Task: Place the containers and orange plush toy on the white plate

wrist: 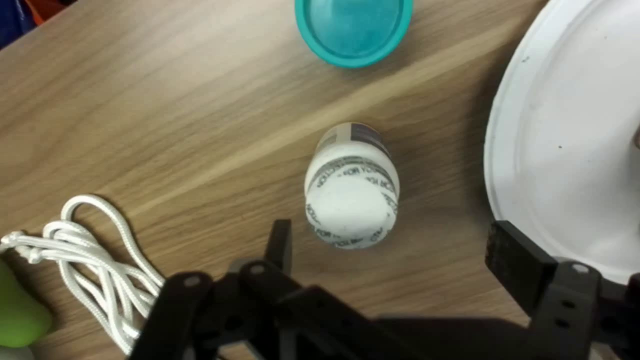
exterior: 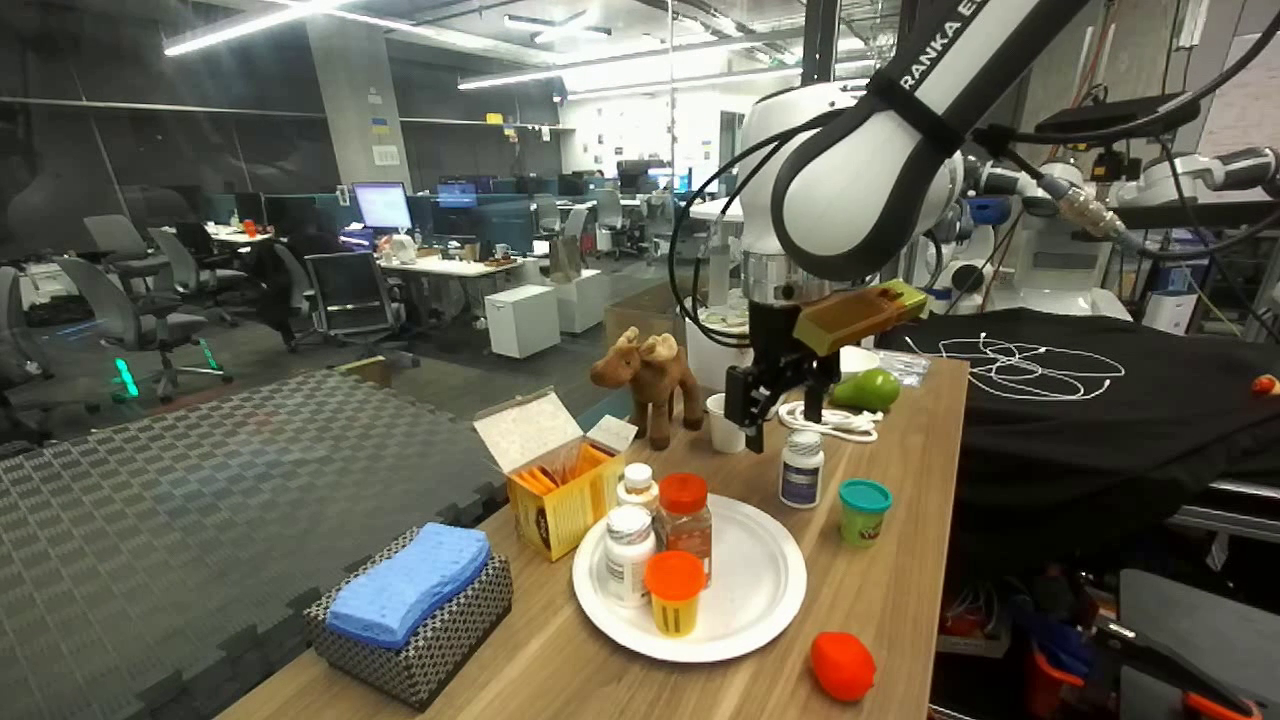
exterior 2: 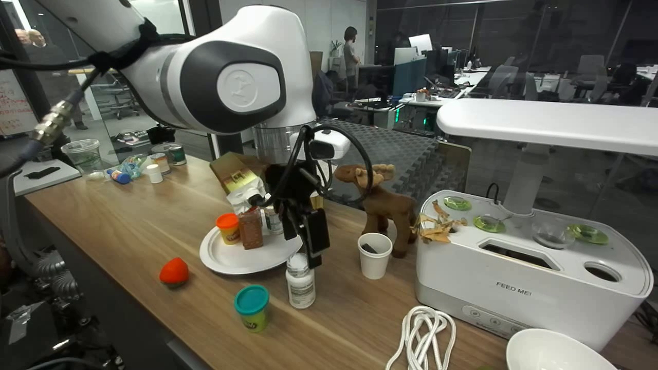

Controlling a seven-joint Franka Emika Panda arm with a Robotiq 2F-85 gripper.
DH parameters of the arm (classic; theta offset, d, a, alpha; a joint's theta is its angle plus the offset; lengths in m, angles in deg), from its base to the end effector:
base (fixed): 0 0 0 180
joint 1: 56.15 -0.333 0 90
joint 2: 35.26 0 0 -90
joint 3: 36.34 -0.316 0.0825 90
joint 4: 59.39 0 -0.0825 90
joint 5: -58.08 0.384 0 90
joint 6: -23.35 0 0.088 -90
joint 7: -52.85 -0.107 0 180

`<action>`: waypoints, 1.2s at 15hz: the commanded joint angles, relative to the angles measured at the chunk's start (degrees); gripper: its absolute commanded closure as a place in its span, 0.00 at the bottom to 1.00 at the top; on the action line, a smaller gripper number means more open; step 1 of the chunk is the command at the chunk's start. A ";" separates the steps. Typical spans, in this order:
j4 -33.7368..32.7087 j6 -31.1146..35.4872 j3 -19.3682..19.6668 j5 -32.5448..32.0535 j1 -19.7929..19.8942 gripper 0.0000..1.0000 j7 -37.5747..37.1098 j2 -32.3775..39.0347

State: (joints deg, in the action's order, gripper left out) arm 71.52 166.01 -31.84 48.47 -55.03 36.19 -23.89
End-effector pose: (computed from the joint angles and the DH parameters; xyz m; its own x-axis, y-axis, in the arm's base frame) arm 0.5296 -0.0515 0.2671 0.9678 -0.2495 0.0321 -0.2515 -0.9612 0.1130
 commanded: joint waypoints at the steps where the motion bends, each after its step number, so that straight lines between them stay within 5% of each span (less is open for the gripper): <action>1: -1.46 -2.24 1.41 -1.86 -0.14 0.00 0.35 0.58; 7: -1.37 -4.35 2.32 -0.71 0.48 0.00 0.87 -0.15; 9: -1.52 -5.51 1.95 0.09 0.69 0.08 1.74 -0.02; 10: -1.57 -6.41 1.78 0.52 0.69 0.28 2.03 0.04; 16: -2.27 -9.93 1.10 2.04 0.43 0.73 2.22 -0.16; 18: -2.62 -10.85 1.14 1.44 0.16 0.80 1.05 -0.68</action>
State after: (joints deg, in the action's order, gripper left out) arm 69.63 157.66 -30.57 49.67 -54.67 37.62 -23.46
